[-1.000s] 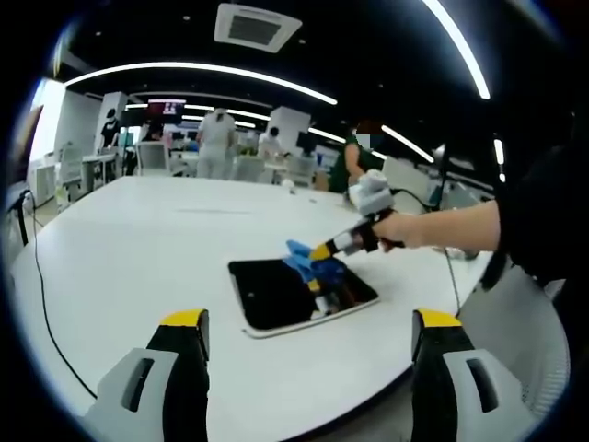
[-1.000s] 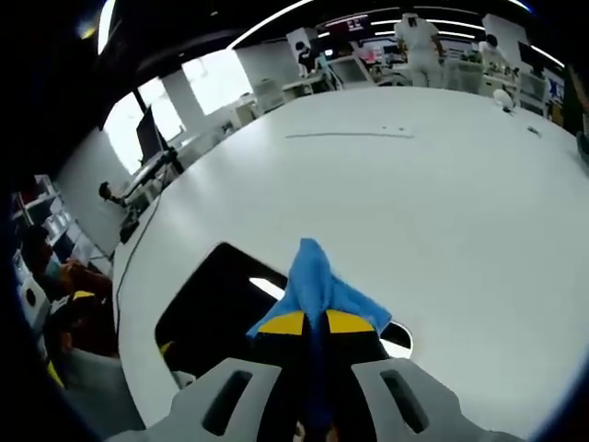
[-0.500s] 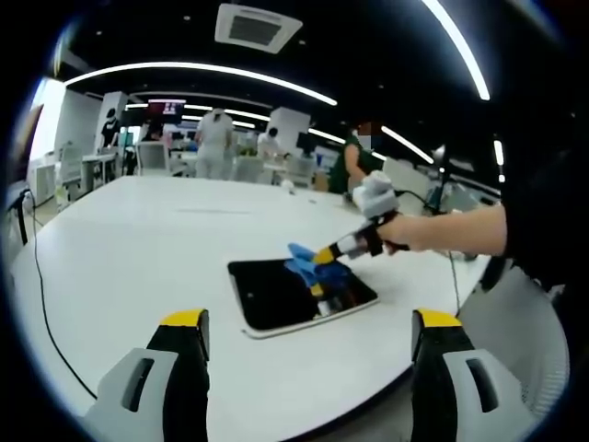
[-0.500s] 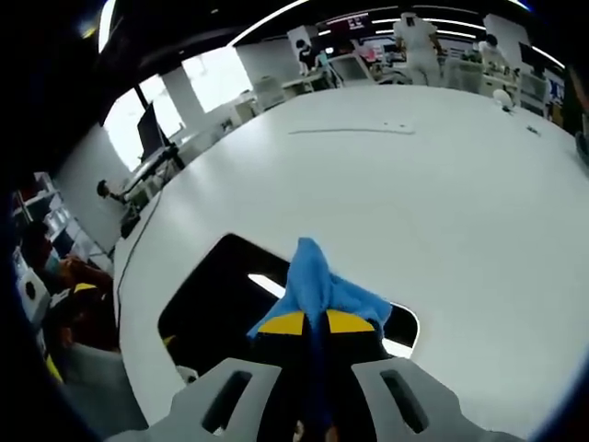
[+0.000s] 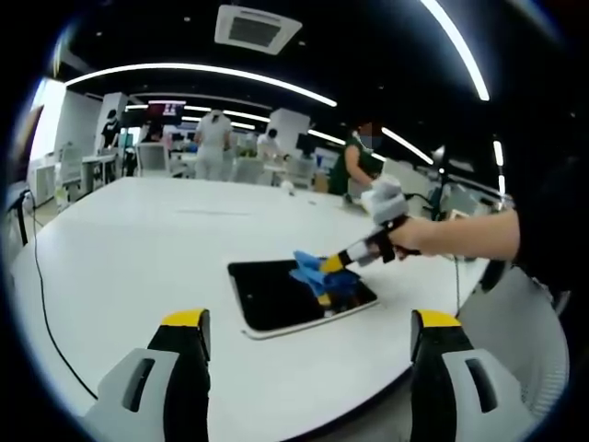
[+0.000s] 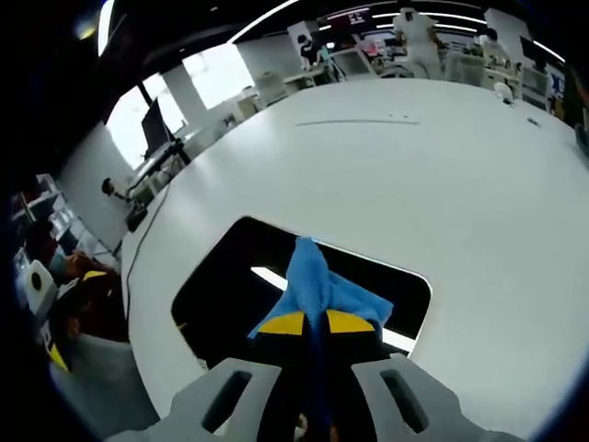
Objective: Wipe the mirror surface with the cleaning cloth until all visible marks leave the cleaned area.
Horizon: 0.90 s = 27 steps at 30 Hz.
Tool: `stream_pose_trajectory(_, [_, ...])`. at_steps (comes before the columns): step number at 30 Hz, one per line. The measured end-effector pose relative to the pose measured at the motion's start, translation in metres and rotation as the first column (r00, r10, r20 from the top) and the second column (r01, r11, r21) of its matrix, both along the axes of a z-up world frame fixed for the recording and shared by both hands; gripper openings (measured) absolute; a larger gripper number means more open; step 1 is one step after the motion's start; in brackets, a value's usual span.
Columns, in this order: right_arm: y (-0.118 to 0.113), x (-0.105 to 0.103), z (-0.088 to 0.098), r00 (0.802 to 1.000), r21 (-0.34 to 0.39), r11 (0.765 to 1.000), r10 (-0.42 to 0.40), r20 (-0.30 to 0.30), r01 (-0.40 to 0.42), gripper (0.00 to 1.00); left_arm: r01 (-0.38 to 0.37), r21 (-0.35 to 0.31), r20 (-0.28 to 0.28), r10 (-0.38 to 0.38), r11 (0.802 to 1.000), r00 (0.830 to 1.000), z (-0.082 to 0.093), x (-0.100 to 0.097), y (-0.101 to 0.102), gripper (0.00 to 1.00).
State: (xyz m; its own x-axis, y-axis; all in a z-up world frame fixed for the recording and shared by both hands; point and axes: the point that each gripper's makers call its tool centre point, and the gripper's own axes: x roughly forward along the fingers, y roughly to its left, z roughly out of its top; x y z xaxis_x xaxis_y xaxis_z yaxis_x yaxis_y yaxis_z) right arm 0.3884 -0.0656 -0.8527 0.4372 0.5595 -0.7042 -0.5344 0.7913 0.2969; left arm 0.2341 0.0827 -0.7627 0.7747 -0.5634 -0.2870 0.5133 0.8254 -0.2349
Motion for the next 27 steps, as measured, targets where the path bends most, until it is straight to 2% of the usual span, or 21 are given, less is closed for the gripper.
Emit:
stream_pose_trajectory(17, [0.0, -0.035, 0.0, 1.0, -0.015, 1.0, 0.023, -0.015, -0.023, 0.01, 0.002, 0.0, 0.002, -0.002, 1.0, 1.0, 0.0, -0.001, 0.0, 0.9])
stream_pose_trajectory(27, [0.002, -0.06, 0.0, 0.999, 0.0, 1.0, 0.028, -0.028, -0.028, 0.01, 0.005, -0.004, 0.008, -0.005, 1.0, 1.0, 0.001, -0.001, -0.001, 0.9])
